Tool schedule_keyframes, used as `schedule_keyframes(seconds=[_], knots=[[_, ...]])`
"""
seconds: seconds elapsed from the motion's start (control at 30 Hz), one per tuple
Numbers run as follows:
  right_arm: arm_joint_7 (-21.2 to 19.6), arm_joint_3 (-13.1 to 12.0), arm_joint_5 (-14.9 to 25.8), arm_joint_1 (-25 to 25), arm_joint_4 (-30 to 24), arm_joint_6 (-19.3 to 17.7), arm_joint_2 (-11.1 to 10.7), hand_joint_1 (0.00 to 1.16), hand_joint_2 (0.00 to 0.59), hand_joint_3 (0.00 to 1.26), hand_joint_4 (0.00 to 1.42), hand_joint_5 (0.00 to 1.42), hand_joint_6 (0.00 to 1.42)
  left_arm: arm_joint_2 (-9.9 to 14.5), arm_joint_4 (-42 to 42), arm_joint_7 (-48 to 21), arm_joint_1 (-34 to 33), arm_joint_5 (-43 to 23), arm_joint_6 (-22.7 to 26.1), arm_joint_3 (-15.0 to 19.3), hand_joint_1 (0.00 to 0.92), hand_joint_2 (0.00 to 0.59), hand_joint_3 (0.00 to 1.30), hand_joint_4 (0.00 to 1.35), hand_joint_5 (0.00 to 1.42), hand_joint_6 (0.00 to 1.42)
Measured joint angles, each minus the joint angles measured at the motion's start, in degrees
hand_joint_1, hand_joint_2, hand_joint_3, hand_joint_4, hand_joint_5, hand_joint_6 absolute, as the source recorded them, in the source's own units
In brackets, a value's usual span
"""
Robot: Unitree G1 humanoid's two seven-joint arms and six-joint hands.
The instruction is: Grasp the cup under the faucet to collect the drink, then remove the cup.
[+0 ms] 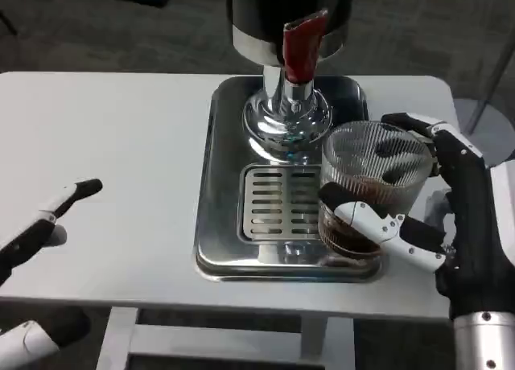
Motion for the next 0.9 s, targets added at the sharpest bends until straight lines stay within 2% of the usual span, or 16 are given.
schedule_keyframes(seconds=[0.13,0.37,0.67,0.9], knots=[[1.5,1.9,0.0,1.8,-2.9,0.0,0.0,0.91,0.138,0.79,0.93,1.25,1.42,0.0,0.0,0.0,0.3,0.0,-0.2,0.6,0.000,0.039,0.04,0.00,0.00,0.17],[2.6,4.8,-0.1,4.0,-4.4,0.0,0.2,0.92,0.141,0.80,0.94,1.25,1.42,0.1,-0.6,0.0,2.0,0.1,-0.2,1.7,0.000,0.040,0.04,0.00,0.00,0.17],[3.9,8.5,-0.4,2.7,-5.1,-0.1,1.3,0.92,0.139,0.80,0.95,1.26,1.42,0.2,-3.0,0.0,4.6,2.3,-0.2,4.3,0.000,0.040,0.03,0.00,0.00,0.16],[5.5,8.9,-0.5,2.5,-7.6,-0.1,1.6,0.92,0.135,0.81,0.95,1.27,1.42,0.3,-4.3,0.0,5.6,2.5,-0.2,5.1,0.000,0.040,0.03,0.00,0.00,0.15]])
